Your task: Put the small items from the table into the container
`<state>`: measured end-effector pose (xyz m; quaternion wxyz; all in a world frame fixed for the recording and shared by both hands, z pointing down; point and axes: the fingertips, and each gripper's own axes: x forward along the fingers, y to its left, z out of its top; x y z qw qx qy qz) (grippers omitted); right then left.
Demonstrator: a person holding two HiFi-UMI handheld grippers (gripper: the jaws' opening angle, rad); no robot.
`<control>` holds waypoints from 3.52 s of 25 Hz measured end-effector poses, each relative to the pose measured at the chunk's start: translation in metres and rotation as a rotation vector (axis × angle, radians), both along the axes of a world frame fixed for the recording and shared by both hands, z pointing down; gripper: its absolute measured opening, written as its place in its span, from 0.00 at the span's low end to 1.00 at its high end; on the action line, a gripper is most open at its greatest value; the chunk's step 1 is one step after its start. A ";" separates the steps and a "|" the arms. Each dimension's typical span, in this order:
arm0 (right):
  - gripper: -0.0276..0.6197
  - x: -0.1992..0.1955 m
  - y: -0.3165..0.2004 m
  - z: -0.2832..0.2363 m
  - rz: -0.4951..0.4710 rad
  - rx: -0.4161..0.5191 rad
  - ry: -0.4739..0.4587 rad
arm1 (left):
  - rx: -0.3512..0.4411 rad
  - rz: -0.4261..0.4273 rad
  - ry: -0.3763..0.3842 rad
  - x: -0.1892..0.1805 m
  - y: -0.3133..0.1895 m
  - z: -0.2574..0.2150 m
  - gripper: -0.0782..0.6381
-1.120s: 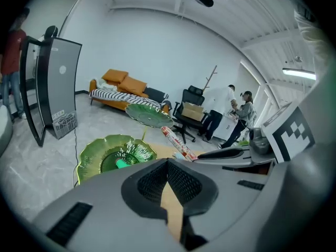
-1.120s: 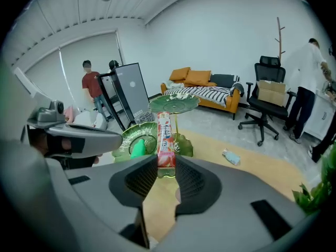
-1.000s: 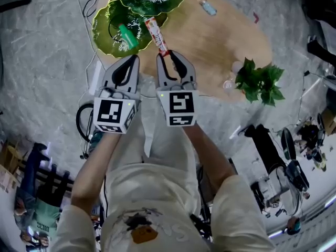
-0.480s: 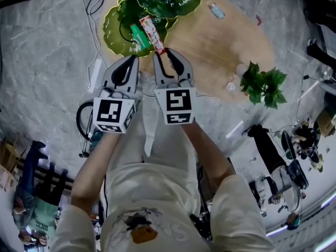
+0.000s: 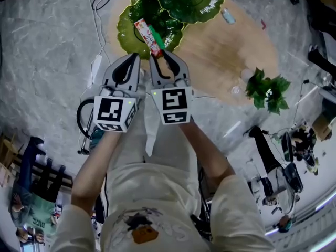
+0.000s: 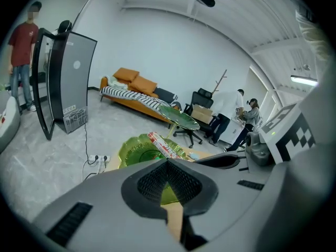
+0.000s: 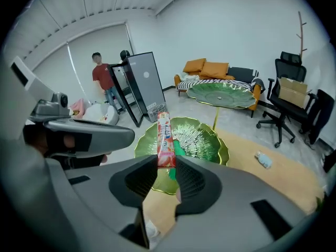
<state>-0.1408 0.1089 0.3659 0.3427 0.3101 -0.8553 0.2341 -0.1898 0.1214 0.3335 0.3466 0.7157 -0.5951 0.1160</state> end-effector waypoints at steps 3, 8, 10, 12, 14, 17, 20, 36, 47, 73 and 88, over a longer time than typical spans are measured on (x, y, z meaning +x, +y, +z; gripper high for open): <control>0.21 -0.008 0.003 0.004 0.002 -0.009 0.008 | -0.004 -0.008 0.001 -0.009 0.001 0.002 0.11; 0.21 -0.017 0.006 0.011 -0.001 -0.013 0.020 | -0.006 -0.022 0.002 -0.023 0.003 0.006 0.11; 0.21 -0.020 0.005 0.013 -0.003 -0.007 0.025 | -0.005 -0.026 0.004 -0.026 0.003 0.008 0.11; 0.21 -0.020 0.004 0.014 -0.002 0.001 0.027 | -0.007 -0.029 0.004 -0.027 0.004 0.009 0.11; 0.21 -0.019 0.005 0.015 0.005 -0.008 0.025 | -0.010 -0.028 0.006 -0.026 0.005 0.009 0.11; 0.21 -0.015 0.005 0.015 0.018 -0.015 0.030 | -0.010 -0.027 0.007 -0.025 0.006 0.009 0.11; 0.21 -0.011 0.002 0.013 0.027 -0.006 0.032 | -0.007 -0.024 0.007 -0.023 0.005 0.008 0.11; 0.20 0.044 -0.011 0.003 0.137 0.021 0.027 | 0.017 0.050 -0.027 0.020 -0.006 0.000 0.11; 0.20 0.115 -0.032 0.008 0.202 0.024 0.028 | 0.005 0.116 -0.027 0.086 -0.021 0.004 0.11; 0.24 0.262 -0.137 0.068 0.192 0.041 0.067 | -0.030 0.162 -0.028 0.226 -0.108 0.044 0.11; 0.31 0.276 -0.170 0.128 0.174 0.063 0.082 | -0.063 0.120 -0.017 0.248 -0.116 0.096 0.11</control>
